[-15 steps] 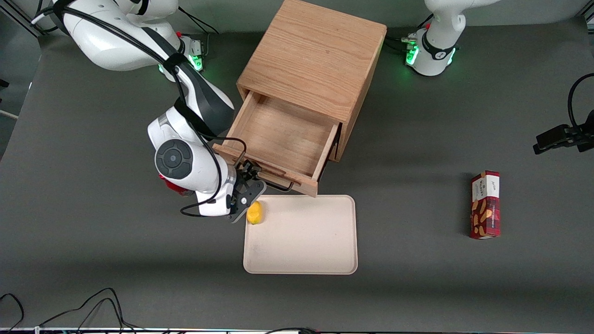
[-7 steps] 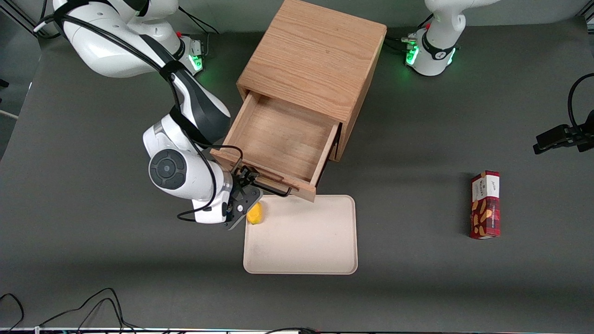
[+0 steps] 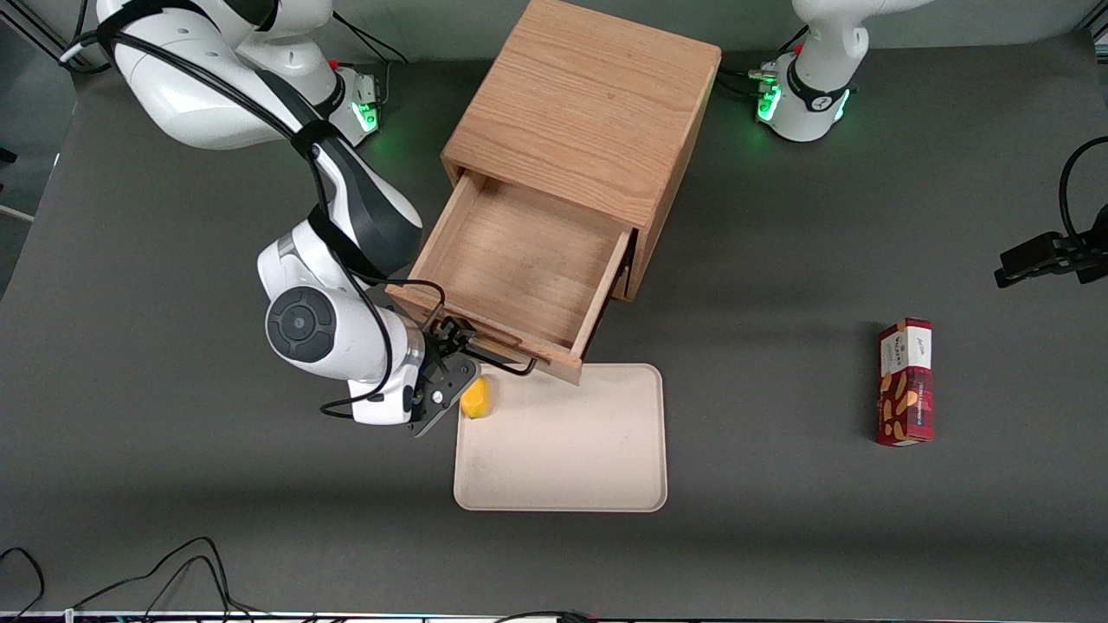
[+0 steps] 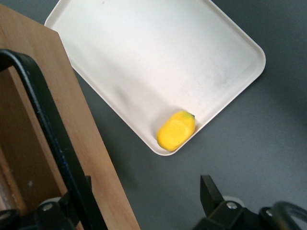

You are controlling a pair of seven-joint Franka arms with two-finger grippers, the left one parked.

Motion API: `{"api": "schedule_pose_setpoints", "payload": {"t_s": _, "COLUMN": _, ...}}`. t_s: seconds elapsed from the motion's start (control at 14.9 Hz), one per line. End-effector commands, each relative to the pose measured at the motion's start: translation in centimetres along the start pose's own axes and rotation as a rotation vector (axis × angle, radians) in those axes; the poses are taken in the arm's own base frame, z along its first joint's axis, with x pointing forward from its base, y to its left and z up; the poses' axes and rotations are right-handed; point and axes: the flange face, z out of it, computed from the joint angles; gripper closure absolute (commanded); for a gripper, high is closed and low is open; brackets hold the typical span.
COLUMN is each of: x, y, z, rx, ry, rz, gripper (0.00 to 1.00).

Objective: Open upper drawer
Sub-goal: 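Keep pulling the drawer fully open with the right gripper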

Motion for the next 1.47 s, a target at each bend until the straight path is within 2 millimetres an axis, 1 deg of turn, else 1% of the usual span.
{"api": "schedule_pose_setpoints", "payload": {"t_s": 0.0, "x": 0.3, "y": 1.4, "z": -0.4, "rx": -0.005, "ry": 0.008, "rz": 0.002, "gripper": 0.00}}
{"api": "schedule_pose_setpoints", "payload": {"t_s": 0.07, "x": 0.3, "y": 1.5, "z": -0.4, "rx": -0.006, "ry": 0.008, "rz": 0.002, "gripper": 0.00}}
{"api": "schedule_pose_setpoints", "payload": {"t_s": 0.2, "x": 0.0, "y": 2.3, "z": -0.6, "rx": -0.005, "ry": 0.009, "rz": 0.014, "gripper": 0.00}}
{"api": "schedule_pose_setpoints", "payload": {"t_s": 0.27, "x": 0.0, "y": 2.3, "z": -0.6, "rx": -0.003, "ry": 0.005, "rz": 0.014, "gripper": 0.00}}
{"api": "schedule_pose_setpoints", "payload": {"t_s": 0.4, "x": 0.1, "y": 2.6, "z": -1.2, "rx": -0.003, "ry": 0.011, "rz": 0.019, "gripper": 0.00}}
{"api": "schedule_pose_setpoints", "payload": {"t_s": 0.47, "x": 0.0, "y": 2.7, "z": -1.0, "rx": 0.009, "ry": -0.001, "rz": 0.022, "gripper": 0.00}}
{"api": "schedule_pose_setpoints", "payload": {"t_s": 0.54, "x": 0.1, "y": 2.8, "z": -1.3, "rx": 0.014, "ry": 0.007, "rz": 0.025, "gripper": 0.00}}
{"api": "schedule_pose_setpoints", "payload": {"t_s": 1.0, "x": 0.3, "y": 1.7, "z": -2.0, "rx": 0.059, "ry": -0.001, "rz": 0.035, "gripper": 0.00}}
{"api": "schedule_pose_setpoints", "payload": {"t_s": 1.41, "x": 0.1, "y": 2.0, "z": -2.8, "rx": 0.077, "ry": -0.005, "rz": 0.044, "gripper": 0.00}}
